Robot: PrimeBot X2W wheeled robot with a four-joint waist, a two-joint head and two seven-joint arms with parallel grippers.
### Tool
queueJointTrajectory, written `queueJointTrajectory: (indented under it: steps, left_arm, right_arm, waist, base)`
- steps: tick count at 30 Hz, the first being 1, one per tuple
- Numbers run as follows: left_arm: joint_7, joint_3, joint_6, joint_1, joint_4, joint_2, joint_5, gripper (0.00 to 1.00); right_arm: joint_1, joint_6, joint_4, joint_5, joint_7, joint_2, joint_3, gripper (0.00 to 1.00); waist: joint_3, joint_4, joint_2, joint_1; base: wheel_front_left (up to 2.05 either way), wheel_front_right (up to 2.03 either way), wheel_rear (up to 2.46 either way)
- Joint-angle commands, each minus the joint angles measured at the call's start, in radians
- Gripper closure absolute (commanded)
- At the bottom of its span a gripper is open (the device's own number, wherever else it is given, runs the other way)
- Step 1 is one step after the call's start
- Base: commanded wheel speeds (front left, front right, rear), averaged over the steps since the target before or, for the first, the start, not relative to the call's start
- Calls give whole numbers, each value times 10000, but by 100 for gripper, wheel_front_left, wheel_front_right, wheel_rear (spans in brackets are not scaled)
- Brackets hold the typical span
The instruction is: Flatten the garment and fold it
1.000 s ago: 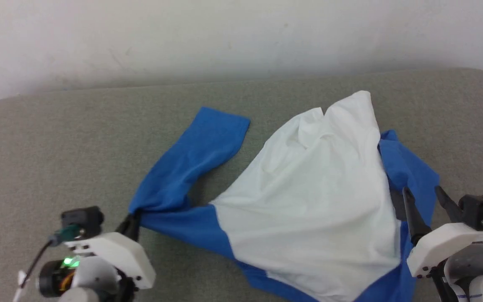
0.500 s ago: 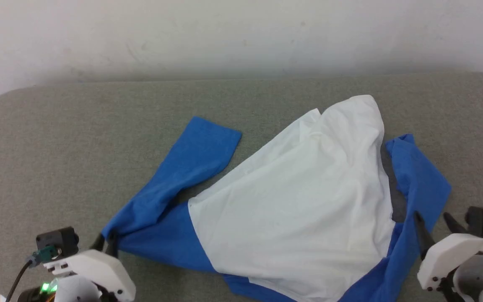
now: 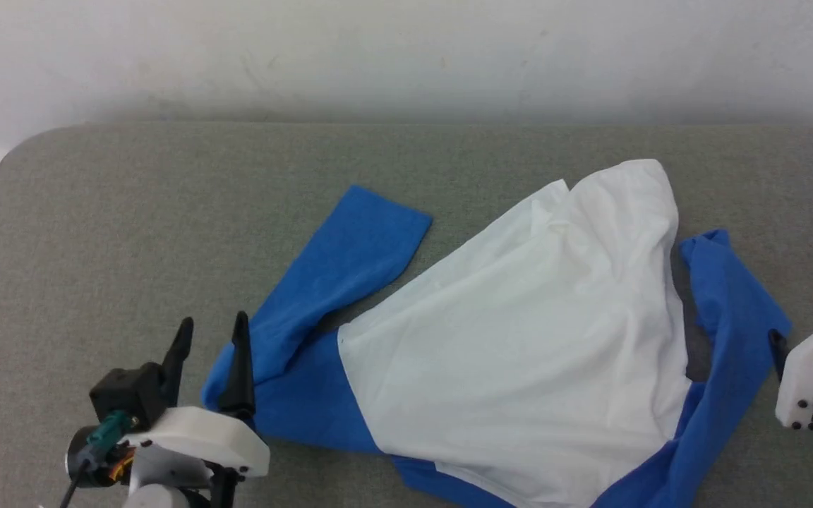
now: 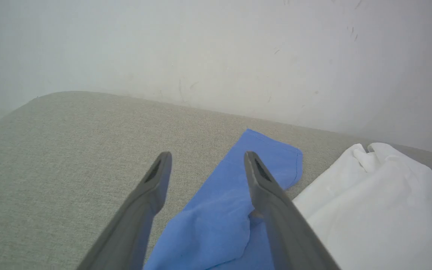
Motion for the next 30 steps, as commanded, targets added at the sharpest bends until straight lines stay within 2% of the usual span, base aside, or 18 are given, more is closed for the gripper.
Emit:
queueJointTrajectory:
  steps: [1, 5, 12, 13, 14, 15, 23, 30]
  left_arm:
    - [-113, -73, -86, -206, 108, -74, 66, 0]
    - [-203, -234, -140, -305, 321, -180, 71, 0]
    - [-241, -296, -117, -468, 482, -172, 79, 0]
    - [-242, -294, -111, -477, 491, -163, 74, 0]
    - [-237, -293, -110, -482, 506, -152, 65, 0]
    - [-225, -293, -108, -483, 525, -139, 56, 0]
    - [-157, -315, -110, -360, 681, -60, -40, 0]
    - [-211, -361, -104, -226, 723, -101, -144, 0]
  right_arm:
    - [-317, -21, 311, 102, 214, -170, 76, 0]
    - [-701, -21, 1298, -19, 811, -519, 170, 0]
    - [-931, -21, 2616, -135, 778, -654, 655, 0]
    - [-931, -21, 2788, -96, 759, -628, 733, 10]
    - [-934, -21, 2943, -52, 714, -601, 796, 61]
    - [-940, -21, 3073, -27, 643, -589, 864, 100]
    - [-1156, -21, 3083, -299, -797, -841, 963, 100]
    - [-1096, -21, 1854, -1404, -1543, -1405, 144, 100]
  waist:
    - [201, 207, 1, 0]
    - [396, 440, 1, 0]
    - [631, 598, 1, 0]
    - [645, 585, 1, 0]
    - [647, 561, 1, 0]
    - [636, 525, 1, 0]
    - [139, -120, 1, 0]
    - [-261, -577, 1, 0]
  base:
    - [0, 0, 0]
    - [0, 0, 0]
    - [0, 0, 0]
    - [0, 0, 0]
    - [0, 0, 0]
    - [0, 0, 0]
    - [0, 0, 0]
    - [0, 0, 0]
